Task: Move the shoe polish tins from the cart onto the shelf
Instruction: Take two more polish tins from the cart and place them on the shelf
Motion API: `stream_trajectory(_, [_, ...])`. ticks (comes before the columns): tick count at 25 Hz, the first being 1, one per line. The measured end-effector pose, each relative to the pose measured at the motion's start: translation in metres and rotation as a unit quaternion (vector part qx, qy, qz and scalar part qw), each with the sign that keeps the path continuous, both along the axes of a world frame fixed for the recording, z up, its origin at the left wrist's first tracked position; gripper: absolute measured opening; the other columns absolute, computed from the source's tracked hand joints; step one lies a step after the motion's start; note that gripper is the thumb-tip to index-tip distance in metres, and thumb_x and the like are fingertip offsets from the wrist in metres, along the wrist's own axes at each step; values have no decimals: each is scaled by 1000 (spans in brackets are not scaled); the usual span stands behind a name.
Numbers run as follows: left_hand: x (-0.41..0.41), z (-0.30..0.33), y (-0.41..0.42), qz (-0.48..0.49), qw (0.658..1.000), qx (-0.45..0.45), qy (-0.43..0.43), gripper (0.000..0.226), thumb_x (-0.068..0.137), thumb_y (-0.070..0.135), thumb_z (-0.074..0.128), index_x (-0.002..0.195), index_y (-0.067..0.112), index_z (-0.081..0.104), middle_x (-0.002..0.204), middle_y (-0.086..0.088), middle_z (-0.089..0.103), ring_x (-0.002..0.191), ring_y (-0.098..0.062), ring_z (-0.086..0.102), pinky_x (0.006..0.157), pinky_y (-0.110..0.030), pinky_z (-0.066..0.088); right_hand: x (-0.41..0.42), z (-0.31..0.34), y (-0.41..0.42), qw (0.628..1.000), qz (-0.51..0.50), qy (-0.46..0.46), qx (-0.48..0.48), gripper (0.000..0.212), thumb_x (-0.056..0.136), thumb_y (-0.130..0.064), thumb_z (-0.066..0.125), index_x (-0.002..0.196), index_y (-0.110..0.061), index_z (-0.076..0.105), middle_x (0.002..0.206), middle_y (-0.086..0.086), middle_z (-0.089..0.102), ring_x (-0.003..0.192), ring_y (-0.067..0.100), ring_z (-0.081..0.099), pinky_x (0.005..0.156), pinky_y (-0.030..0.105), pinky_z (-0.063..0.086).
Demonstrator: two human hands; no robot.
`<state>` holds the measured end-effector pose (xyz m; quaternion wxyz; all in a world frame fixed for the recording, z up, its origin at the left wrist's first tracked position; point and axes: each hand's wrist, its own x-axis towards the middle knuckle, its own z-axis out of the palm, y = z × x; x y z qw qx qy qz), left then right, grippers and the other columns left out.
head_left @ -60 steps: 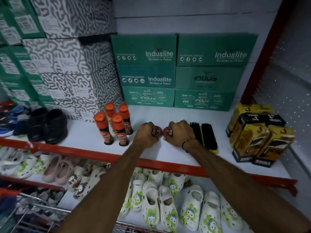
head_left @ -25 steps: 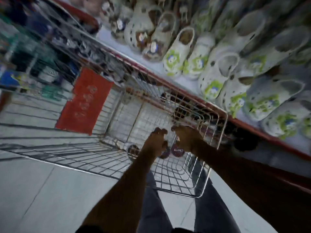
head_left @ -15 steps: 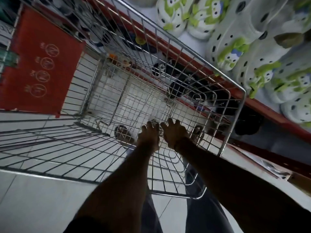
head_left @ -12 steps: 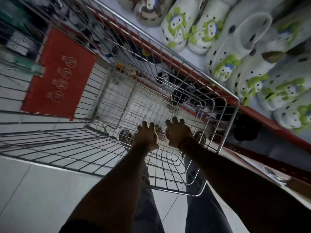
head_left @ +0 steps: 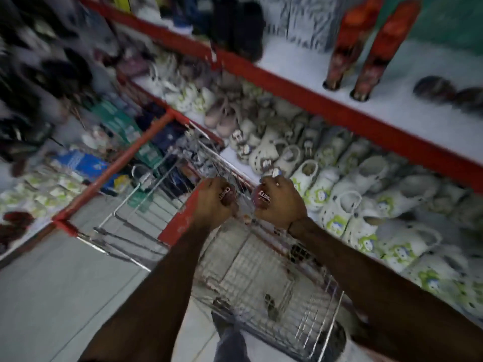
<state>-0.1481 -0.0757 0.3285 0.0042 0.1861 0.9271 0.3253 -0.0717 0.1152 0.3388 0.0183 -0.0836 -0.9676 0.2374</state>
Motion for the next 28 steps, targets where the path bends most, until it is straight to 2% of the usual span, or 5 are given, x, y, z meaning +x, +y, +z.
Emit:
stream_trajectory(7, [-21,127,78,-94,976,111,162,50,61,28,77,104,7,64,99,-10,68,93,-24,60,83,-33,47,-6,144,68,977,-88,192,32,67,55,-49,77,115,-23,61,107,5,64,100,30,59,87,37,51])
stream_trajectory(11, [-3,173,167,-219,939,158,213,49,64,25,79,107,6,68,106,-10,68,99,-23,62,89,-31,50,41,191,141,959,-174,217,48,63,57,-49,79,115,-28,67,103,4,66,98,28,63,86,34,51])
stream_trajectory(18, [41,199,315,-288,945,106,115,27,58,21,79,85,21,76,98,-7,63,97,-20,59,83,-16,42,108,209,234,943,-293,139,74,52,69,-36,78,115,-20,62,109,9,73,101,32,69,79,37,58])
stream_trajectory(23, [45,181,343,-317,942,30,106,6,66,17,75,72,18,74,76,-14,70,86,-32,64,67,-28,44,106,192,253,937,-309,51,154,29,80,-42,69,79,-13,71,92,14,76,93,35,71,76,38,56])
stream_trajectory(28, [35,188,355,-357,928,4,109,11,74,18,71,83,21,76,87,-6,74,83,-24,67,71,-31,54,103,184,271,924,-287,31,250,35,87,-50,61,98,-22,77,101,8,74,100,30,66,82,36,53])
